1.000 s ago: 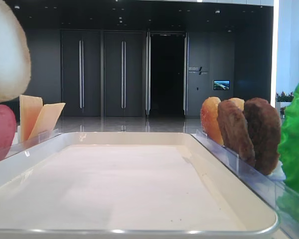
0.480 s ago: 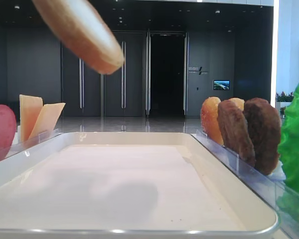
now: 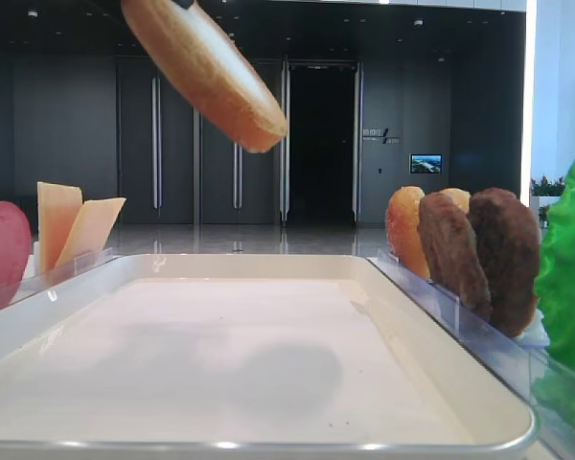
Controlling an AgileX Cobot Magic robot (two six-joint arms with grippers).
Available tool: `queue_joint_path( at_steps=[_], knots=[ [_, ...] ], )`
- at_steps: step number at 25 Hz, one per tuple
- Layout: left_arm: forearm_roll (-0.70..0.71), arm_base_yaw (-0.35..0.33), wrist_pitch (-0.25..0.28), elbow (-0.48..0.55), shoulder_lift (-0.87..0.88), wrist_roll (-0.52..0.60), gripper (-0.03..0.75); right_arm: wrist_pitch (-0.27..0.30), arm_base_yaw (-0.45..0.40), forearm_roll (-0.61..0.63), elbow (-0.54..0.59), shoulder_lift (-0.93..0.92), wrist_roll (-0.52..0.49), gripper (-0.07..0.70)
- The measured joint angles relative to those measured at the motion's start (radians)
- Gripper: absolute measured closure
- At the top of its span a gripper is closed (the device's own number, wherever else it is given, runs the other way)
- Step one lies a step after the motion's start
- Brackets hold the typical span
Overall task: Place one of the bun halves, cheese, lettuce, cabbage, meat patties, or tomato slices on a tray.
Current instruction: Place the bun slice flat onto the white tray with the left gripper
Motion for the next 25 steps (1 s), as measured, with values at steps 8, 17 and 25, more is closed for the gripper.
queue_joint_path(
  at_steps=[8,17,25],
  knots=[
    [0.049,0.0,0.029,0.001,0.071,-0.006,0.592,0.0,0.0,0.0,0.0,0.0,0.0,0.096],
    [0.01,0.0,-0.053,0.027,0.177,-0.008,0.593,0.0,0.0,0.0,0.0,0.0,0.0,0.096],
    [-0.1,0.0,-0.083,0.028,0.258,0.058,0.593,0.0,0.0,0.0,0.0,0.0,0.0,0.096]
  ],
)
